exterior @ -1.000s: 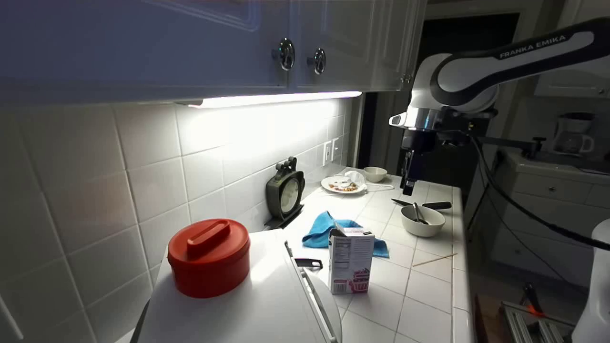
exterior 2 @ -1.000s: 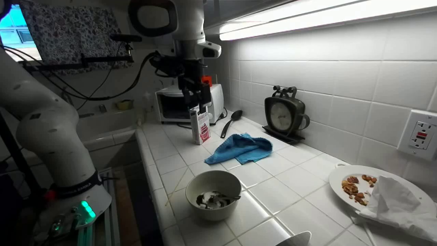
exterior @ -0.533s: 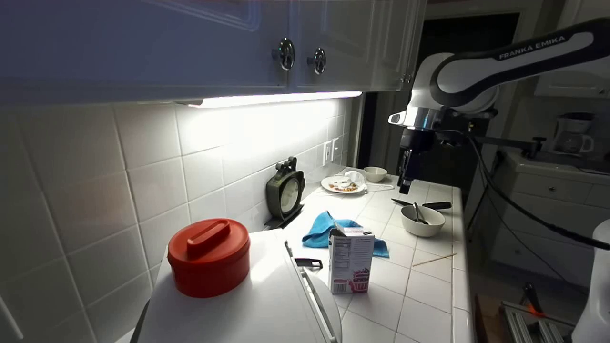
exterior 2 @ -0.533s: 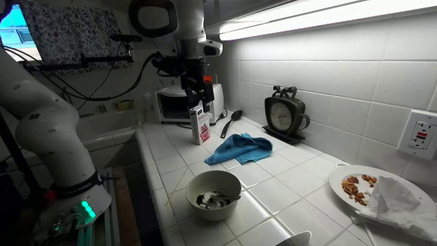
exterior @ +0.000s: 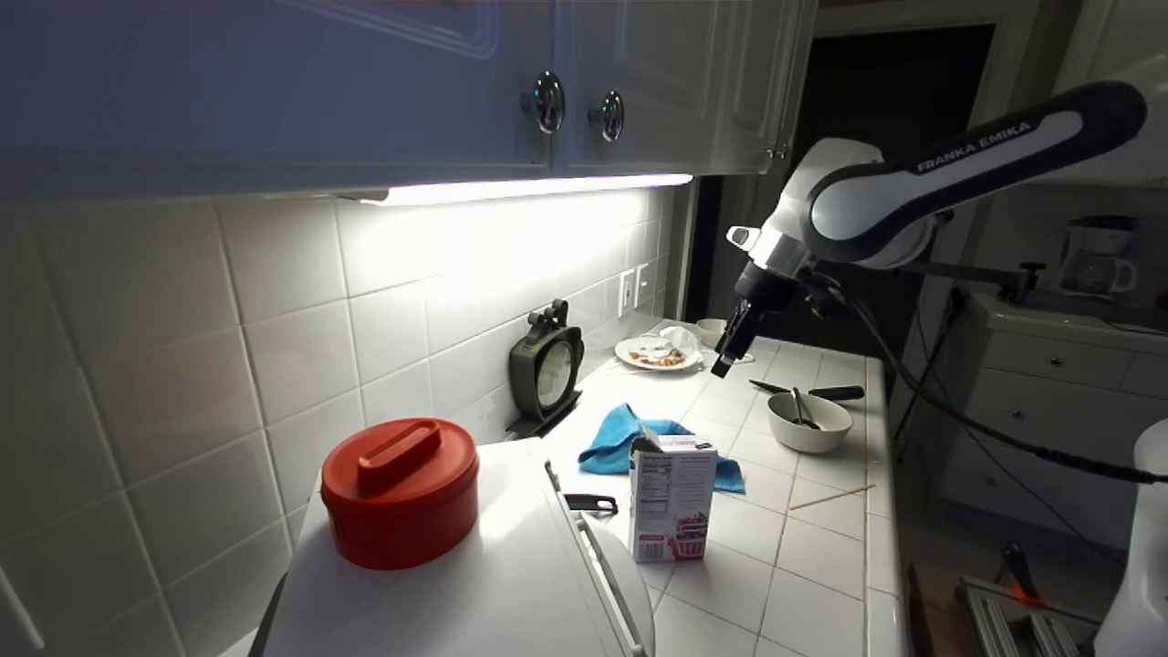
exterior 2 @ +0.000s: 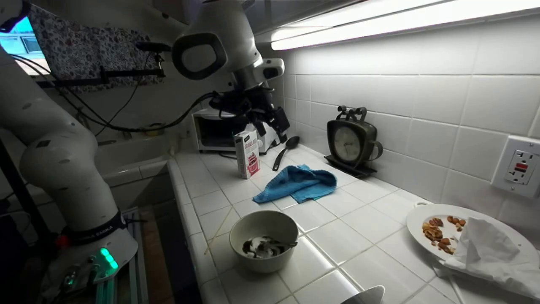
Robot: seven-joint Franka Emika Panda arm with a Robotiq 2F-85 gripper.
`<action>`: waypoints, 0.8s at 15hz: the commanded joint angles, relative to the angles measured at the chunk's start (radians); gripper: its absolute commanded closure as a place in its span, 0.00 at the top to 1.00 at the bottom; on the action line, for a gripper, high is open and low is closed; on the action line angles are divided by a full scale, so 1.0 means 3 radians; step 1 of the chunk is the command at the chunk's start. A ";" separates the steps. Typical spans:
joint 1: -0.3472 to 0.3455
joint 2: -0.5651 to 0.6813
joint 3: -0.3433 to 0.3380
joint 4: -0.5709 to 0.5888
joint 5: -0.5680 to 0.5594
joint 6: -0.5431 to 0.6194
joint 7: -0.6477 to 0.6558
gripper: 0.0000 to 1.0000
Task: Unfold the cloth
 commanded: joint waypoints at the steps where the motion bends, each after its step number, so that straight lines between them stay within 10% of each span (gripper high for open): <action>1: 0.0145 0.0201 -0.0090 -0.0054 0.0465 0.0323 -0.0313 1.00; 12: 0.0040 0.1118 0.0040 0.0427 0.1816 0.0418 -0.0897 1.00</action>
